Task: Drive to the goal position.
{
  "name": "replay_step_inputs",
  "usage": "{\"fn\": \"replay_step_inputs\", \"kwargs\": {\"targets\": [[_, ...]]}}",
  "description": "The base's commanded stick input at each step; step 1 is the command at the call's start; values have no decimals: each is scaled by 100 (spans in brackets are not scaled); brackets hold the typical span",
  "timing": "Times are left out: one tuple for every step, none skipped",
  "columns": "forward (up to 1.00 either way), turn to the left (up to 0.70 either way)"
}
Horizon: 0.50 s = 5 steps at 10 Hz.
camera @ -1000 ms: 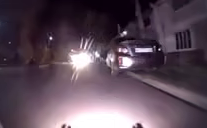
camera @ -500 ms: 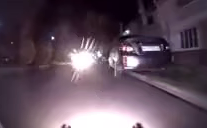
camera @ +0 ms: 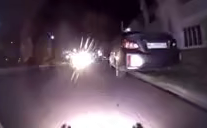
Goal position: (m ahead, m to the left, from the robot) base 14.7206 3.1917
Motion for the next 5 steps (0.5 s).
{"fn": "replay_step_inputs", "kwargs": {"targets": [[60, 0], [60, 0], [60, 0], [60, 0], [60, 0]]}}
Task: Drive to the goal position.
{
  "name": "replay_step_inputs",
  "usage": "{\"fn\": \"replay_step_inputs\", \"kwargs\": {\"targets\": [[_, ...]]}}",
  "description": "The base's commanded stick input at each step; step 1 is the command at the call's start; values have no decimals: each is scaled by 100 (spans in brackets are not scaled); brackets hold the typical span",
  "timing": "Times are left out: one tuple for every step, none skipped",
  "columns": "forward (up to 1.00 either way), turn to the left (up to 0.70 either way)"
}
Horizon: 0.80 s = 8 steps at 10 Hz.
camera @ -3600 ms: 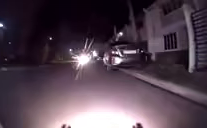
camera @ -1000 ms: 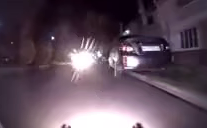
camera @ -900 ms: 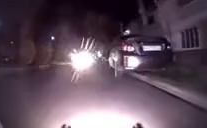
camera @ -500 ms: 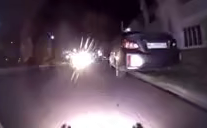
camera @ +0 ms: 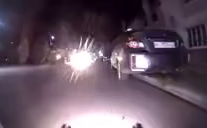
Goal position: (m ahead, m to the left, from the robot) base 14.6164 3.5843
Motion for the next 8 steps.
{"fn": "replay_step_inputs", "kwargs": {"targets": [[60, 0], [60, 0], [60, 12], [60, 15], [60, 10], [60, 2], [60, 0], [60, 0]]}}
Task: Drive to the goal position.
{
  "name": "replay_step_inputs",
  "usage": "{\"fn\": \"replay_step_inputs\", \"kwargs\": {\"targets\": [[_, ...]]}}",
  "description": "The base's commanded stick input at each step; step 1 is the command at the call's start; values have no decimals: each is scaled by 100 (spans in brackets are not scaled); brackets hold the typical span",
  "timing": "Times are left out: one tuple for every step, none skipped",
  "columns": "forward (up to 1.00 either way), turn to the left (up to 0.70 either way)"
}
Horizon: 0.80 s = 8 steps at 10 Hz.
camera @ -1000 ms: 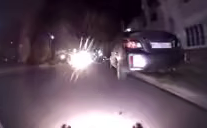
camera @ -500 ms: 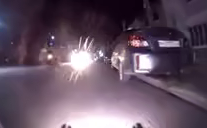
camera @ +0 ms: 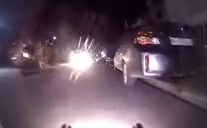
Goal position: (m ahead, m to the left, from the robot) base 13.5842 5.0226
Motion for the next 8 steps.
{"fn": "replay_step_inputs", "kwargs": {"targets": [[60, 0], [60, 0], [60, 0], [60, 0], [60, 0], [60, 0], [60, 0], [60, 0]]}}
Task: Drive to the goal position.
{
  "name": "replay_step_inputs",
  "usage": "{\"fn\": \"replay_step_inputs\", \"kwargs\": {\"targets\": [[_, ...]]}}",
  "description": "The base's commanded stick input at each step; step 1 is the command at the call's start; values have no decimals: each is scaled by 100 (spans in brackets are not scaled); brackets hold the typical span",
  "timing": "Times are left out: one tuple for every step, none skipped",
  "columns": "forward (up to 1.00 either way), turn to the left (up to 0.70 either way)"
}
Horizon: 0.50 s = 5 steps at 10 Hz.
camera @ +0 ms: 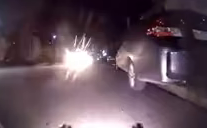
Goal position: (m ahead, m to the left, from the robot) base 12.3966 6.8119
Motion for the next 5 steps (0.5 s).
{"fn": "replay_step_inputs", "kwargs": {"targets": [[60, 0], [60, 0], [60, 0], [60, 0], [60, 0]]}}
